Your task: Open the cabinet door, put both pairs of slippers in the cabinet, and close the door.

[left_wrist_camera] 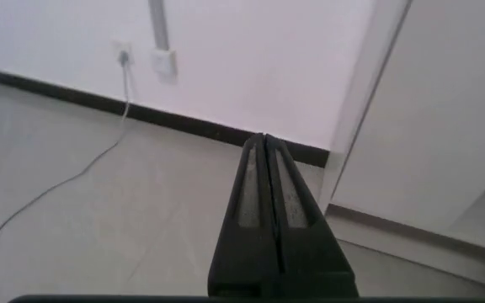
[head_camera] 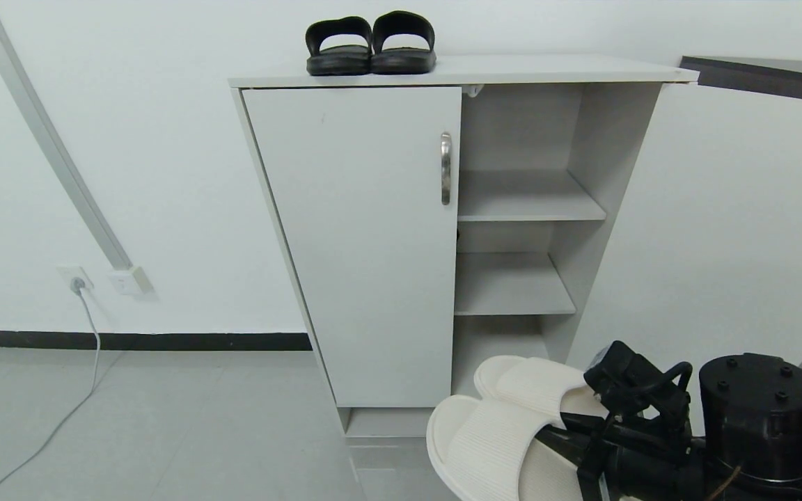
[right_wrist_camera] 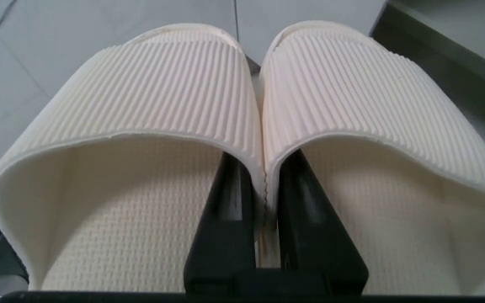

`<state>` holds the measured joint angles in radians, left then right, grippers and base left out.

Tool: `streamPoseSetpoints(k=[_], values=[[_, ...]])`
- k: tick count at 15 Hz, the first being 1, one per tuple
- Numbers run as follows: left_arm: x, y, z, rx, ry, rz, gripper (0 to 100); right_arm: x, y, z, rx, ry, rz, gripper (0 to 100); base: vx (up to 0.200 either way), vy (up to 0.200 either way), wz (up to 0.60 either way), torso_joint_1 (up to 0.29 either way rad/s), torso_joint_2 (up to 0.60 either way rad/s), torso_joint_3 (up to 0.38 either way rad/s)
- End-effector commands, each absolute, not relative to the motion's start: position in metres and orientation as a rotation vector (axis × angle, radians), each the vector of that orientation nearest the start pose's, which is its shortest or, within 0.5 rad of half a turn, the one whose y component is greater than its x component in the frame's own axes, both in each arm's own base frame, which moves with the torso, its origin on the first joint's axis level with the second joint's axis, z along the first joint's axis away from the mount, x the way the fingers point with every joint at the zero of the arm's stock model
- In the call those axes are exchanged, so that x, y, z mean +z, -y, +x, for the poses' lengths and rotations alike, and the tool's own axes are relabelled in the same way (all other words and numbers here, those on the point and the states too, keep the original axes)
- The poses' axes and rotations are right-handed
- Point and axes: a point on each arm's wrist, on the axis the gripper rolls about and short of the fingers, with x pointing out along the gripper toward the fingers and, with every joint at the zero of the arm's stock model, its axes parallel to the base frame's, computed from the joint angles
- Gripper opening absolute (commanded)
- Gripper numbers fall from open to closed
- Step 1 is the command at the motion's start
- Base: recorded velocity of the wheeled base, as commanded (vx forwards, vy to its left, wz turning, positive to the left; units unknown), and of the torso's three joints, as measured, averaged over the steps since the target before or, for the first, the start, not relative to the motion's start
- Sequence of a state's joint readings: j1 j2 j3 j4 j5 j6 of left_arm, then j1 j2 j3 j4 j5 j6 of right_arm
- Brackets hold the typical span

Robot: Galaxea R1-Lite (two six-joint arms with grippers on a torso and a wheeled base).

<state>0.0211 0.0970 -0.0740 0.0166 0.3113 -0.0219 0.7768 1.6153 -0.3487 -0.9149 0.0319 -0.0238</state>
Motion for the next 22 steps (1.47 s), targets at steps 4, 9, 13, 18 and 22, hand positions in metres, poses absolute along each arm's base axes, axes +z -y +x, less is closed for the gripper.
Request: streamPoseSetpoints(k=[4, 9, 13, 18, 22], values=[[0.075, -0.001, -0.023, 0.046, -0.008, -0.006, 0, 0.12, -0.167, 0.164, 0.818, -0.329, -0.158, 0, 0.0, 0.0, 0.0, 0.0, 0.0, 0.0], [0.076, 0.0, -0.023, -0.011, 0.002, -0.005, 0, 0.119, -0.178, 0.173, 0.72, -0.319, -0.167, 0, 0.0, 0.0, 0.0, 0.0, 0.0, 0.0], [0.076, 0.0, -0.023, -0.009, 0.002, -0.005, 0, 0.128, -0.214, 0.193, 0.501, -0.275, -0.062, 0, 0.0, 0.0, 0.0, 0.0, 0.0, 0.0], [0.076, 0.0, -0.023, -0.009, 0.002, -0.003, 0, 0.121, -0.257, 0.232, 0.122, -0.231, 0.0, 0, 0.0, 0.0, 0.0, 0.0, 0.0, 0.0], [0.076, 0.0, -0.023, -0.011, 0.002, -0.003, 0, 0.116, -0.266, 0.244, 0.025, -0.202, 0.01, 0, 0.0, -0.05, 0.0, 0.001, 0.0, 0.001]])
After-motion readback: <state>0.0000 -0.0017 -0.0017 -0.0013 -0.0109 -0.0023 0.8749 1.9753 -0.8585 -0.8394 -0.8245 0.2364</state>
